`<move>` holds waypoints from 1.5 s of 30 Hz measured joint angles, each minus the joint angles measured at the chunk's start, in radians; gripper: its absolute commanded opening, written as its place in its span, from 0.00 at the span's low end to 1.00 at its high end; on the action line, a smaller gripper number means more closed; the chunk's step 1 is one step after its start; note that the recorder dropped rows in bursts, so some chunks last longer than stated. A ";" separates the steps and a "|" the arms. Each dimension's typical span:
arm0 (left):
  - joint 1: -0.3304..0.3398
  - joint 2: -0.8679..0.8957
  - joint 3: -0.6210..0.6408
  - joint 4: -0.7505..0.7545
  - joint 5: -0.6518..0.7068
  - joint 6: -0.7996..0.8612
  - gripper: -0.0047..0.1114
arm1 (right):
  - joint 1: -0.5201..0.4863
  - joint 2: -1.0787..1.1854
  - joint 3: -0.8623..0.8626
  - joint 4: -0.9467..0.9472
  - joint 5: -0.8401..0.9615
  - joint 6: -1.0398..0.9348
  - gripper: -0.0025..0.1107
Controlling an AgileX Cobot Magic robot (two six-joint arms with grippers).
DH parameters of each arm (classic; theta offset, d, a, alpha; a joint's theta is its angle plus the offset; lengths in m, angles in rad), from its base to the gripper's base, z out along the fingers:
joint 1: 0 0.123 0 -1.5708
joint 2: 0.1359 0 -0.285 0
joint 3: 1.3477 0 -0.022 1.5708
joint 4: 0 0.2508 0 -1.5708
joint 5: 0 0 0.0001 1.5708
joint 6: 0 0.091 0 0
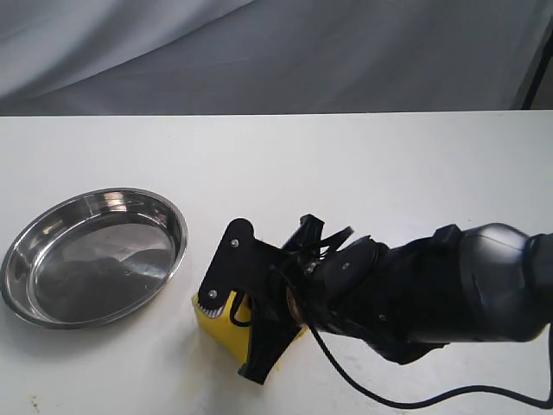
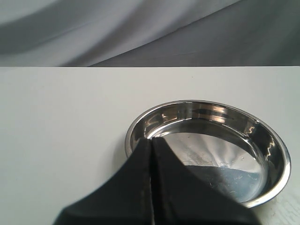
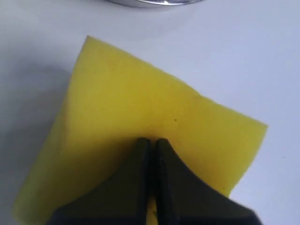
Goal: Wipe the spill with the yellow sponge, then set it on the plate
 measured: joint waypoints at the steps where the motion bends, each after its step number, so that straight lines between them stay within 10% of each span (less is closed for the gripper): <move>1: 0.000 0.000 0.000 0.000 0.000 0.000 0.04 | -0.005 -0.002 0.000 0.000 -0.047 0.000 0.02; 19: 0.000 0.000 0.000 0.000 0.000 0.000 0.04 | 0.030 -0.011 -0.002 0.002 -0.499 0.000 0.02; 38: 0.000 0.000 0.000 0.000 0.000 0.000 0.04 | 0.034 -0.009 -0.002 0.000 -0.014 -0.006 0.02; 45: 0.000 0.000 0.000 0.000 0.000 0.000 0.04 | -0.034 -0.005 -0.002 0.000 -0.120 -0.006 0.02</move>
